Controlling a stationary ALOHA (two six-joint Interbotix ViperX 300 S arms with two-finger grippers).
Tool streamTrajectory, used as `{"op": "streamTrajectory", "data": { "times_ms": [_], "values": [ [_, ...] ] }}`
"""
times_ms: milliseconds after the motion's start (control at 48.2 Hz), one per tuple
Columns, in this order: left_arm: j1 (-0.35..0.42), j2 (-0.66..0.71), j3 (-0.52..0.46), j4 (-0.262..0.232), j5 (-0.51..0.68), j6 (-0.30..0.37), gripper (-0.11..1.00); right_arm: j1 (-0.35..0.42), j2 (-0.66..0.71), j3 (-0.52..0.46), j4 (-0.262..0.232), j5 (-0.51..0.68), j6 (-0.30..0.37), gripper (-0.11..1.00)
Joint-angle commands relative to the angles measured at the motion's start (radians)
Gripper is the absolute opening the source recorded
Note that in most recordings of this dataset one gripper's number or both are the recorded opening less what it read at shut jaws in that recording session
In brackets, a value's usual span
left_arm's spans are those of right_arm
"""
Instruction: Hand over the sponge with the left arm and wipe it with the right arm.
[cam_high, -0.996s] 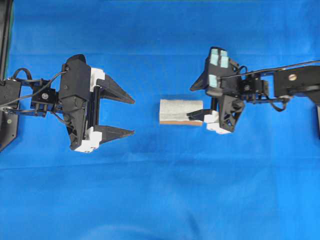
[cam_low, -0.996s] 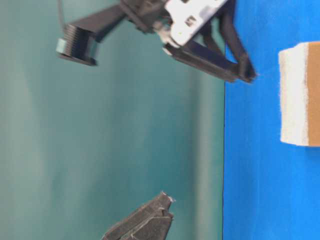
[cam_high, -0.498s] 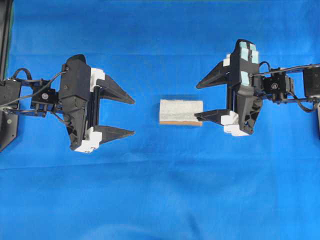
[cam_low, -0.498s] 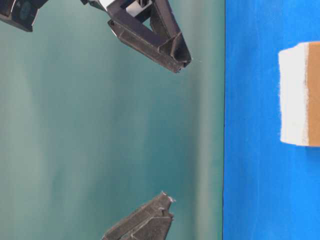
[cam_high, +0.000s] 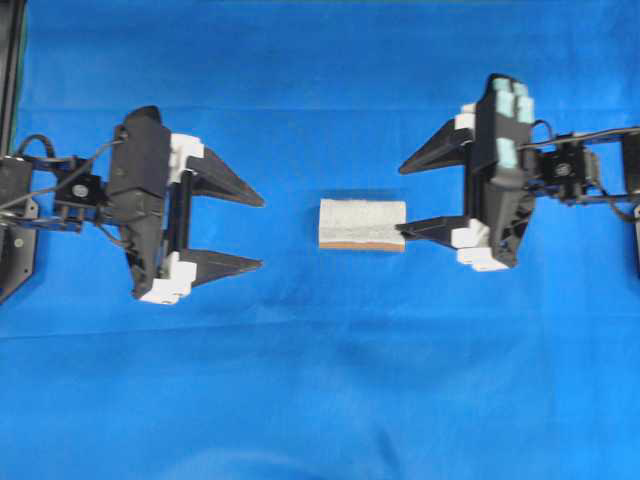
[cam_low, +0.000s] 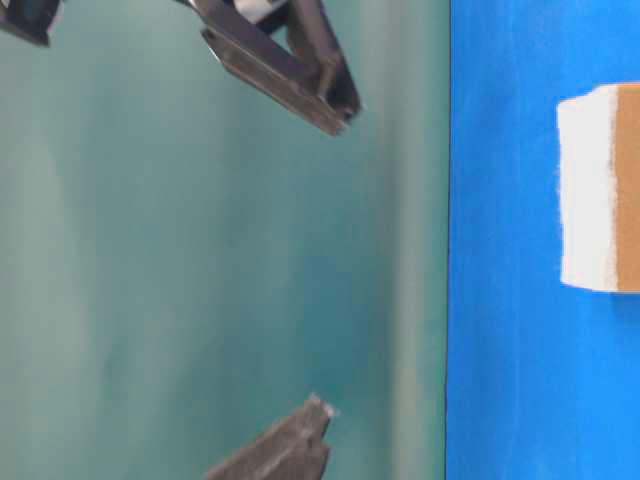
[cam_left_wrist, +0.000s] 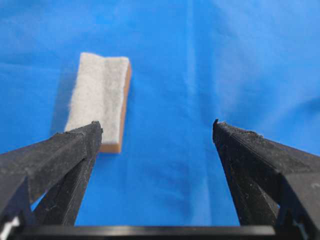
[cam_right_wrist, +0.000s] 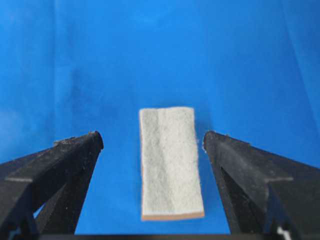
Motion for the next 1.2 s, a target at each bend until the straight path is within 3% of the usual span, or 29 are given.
{"op": "streamTrajectory", "data": {
  "times_ms": [0, 270, 540, 768, 934, 1183],
  "values": [
    [-0.003, -0.064, 0.014, 0.002, -0.003, -0.002, 0.87, 0.002, -0.064, 0.011, -0.003, 0.006, 0.0, 0.74],
    [-0.003, -0.273, 0.107, 0.002, 0.015, 0.006, 0.87, 0.002, -0.284, 0.097, -0.002, 0.049, 0.0, 0.74],
    [-0.003, -0.563, 0.19, 0.002, 0.183, 0.037, 0.87, 0.003, -0.511, 0.16, -0.002, 0.172, -0.003, 0.74],
    [-0.003, -0.813, 0.296, 0.002, 0.261, 0.078, 0.87, 0.002, -0.701, 0.282, -0.003, 0.198, -0.002, 0.74],
    [-0.003, -0.91, 0.348, 0.002, 0.318, 0.077, 0.87, 0.003, -0.801, 0.374, -0.002, 0.193, 0.008, 0.74],
    [-0.003, -0.95, 0.426, -0.003, 0.319, 0.063, 0.87, 0.003, -0.827, 0.459, 0.015, 0.109, 0.021, 0.74]
  ]
}}
